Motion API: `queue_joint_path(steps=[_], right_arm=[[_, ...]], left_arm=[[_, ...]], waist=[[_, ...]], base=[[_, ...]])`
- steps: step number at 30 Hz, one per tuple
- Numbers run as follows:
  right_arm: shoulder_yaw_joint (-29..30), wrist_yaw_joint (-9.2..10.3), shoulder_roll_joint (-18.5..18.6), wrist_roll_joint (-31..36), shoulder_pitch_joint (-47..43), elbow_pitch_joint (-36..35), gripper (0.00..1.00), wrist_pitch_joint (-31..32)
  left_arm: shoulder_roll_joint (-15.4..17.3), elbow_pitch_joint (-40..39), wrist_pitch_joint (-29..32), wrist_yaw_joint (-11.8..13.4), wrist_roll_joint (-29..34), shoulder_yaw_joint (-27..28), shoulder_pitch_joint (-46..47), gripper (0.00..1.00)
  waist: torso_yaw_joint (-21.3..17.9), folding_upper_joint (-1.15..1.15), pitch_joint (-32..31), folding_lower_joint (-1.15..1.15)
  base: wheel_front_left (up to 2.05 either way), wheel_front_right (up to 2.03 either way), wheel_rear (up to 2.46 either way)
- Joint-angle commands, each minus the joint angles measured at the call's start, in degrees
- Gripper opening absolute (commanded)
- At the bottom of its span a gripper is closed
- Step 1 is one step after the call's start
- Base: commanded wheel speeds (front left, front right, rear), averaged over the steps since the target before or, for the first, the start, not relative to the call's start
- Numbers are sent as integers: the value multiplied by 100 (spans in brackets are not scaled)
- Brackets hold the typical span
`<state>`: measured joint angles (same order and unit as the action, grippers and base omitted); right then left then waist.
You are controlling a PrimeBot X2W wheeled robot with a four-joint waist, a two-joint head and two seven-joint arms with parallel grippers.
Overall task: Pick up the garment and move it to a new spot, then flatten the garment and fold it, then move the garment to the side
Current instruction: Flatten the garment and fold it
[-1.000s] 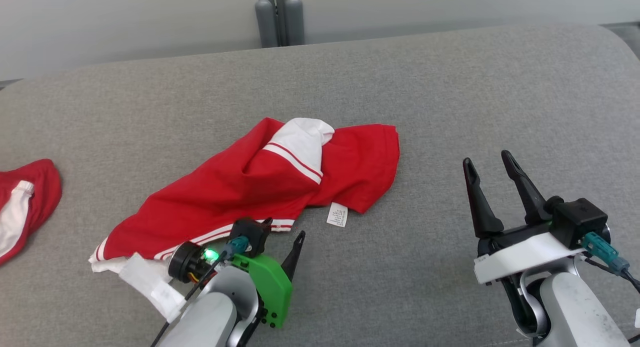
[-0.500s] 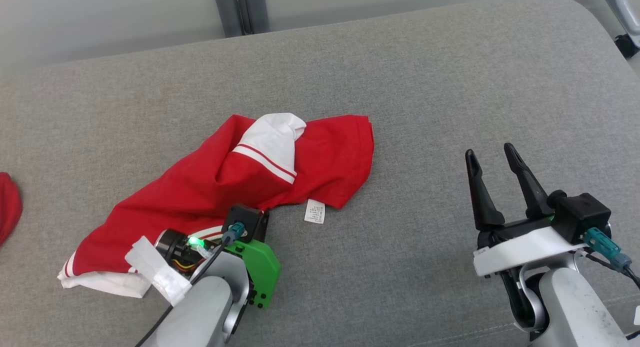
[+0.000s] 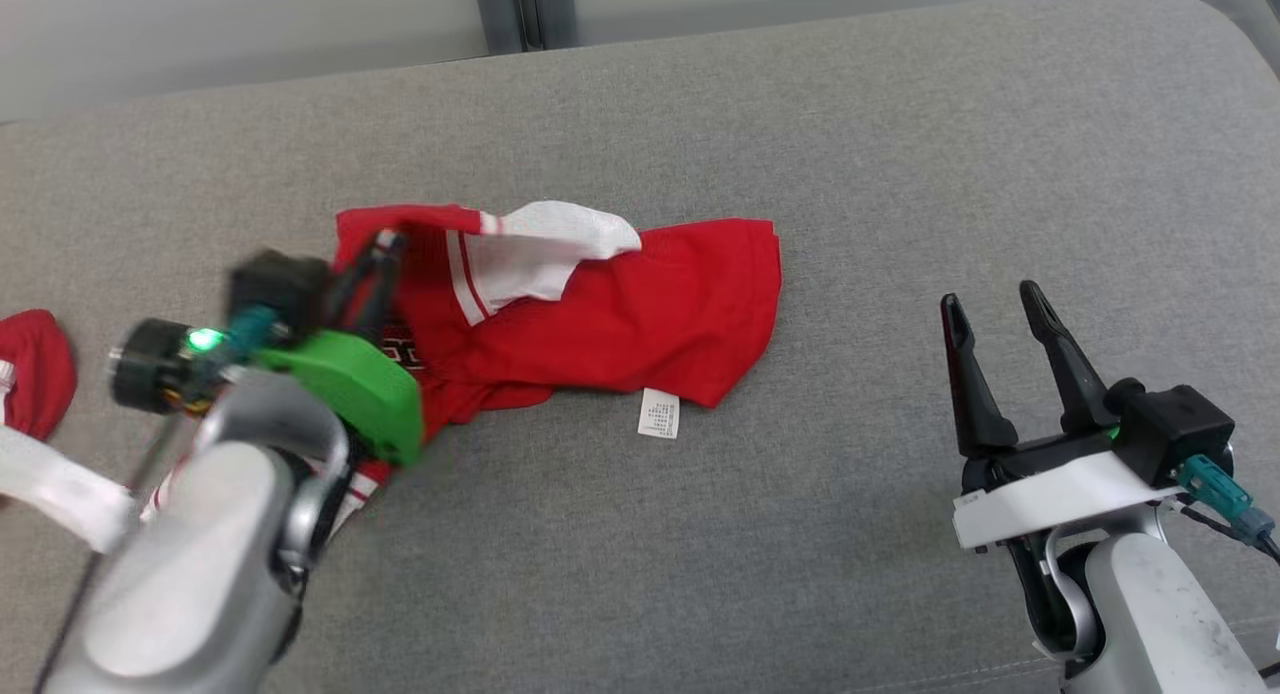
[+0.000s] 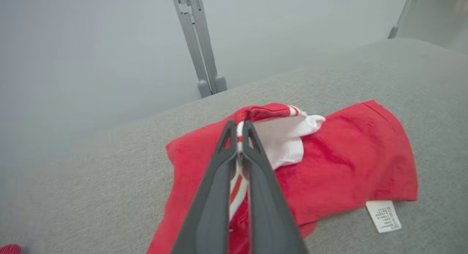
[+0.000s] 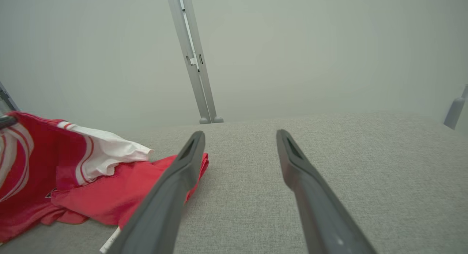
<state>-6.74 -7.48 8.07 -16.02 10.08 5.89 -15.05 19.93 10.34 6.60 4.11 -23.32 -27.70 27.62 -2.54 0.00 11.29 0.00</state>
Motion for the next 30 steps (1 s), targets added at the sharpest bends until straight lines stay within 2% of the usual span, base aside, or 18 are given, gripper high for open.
queue_joint_path(steps=[1, 4, 8, 13, 15, 16, 17, 23, 30], right_arm=[[-13, -2, 13, 24, 110, -36, 100, -18], [-8, -2, 0, 31, 192, -63, 100, -18], [-40, -2, -31, 48, 328, -93, 100, -17], [-41, -2, -51, 41, 494, -116, 100, -18], [-63, -2, -60, 38, 560, -117, 100, -18], [-68, -2, -62, 40, 584, -109, 100, -18], [-77, -2, -67, 44, 588, -94, 100, -18], [-72, -2, -70, 57, 446, 21, 100, -17], [-186, -2, 26, -8, 212, 141, 100, -18]], left_arm=[[116, -87, 123, -60, -241, 171, 157, 0], [582, 98, 408, -187, -498, 606, 529, 0], [971, 891, 434, -372, -644, 949, 1139, 0], [1142, 2009, 14, -577, -723, 1218, 1898, 0], [1112, 2489, -213, -658, -741, 1271, 2169, 0], [1106, 2763, -328, -658, -721, 1304, 2293, 45], [1126, 3006, -385, -682, -660, 1278, 2365, 100], [976, 4007, -876, -932, -556, 1025, 2560, 100], [696, 4131, -1636, -1080, -542, 761, 2109, 100]], waist=[[-28, 0, 144, 0], [-98, 0, 333, 0], [-229, 0, 602, 0], [-399, 0, 866, 0], [-447, 0, 940, 0], [-466, 0, 964, 0], [-480, 0, 967, 0], [-397, 0, 728, 0], [-73, 0, 213, 0]], base=[[0, 0, 0], [0, 0, 0], [0, 0, 0], [0, 0, 0], [0, 0, 0], [0, 0, 0], [0, 0, 0], [0, 0, 0], [0, 0, 0]])
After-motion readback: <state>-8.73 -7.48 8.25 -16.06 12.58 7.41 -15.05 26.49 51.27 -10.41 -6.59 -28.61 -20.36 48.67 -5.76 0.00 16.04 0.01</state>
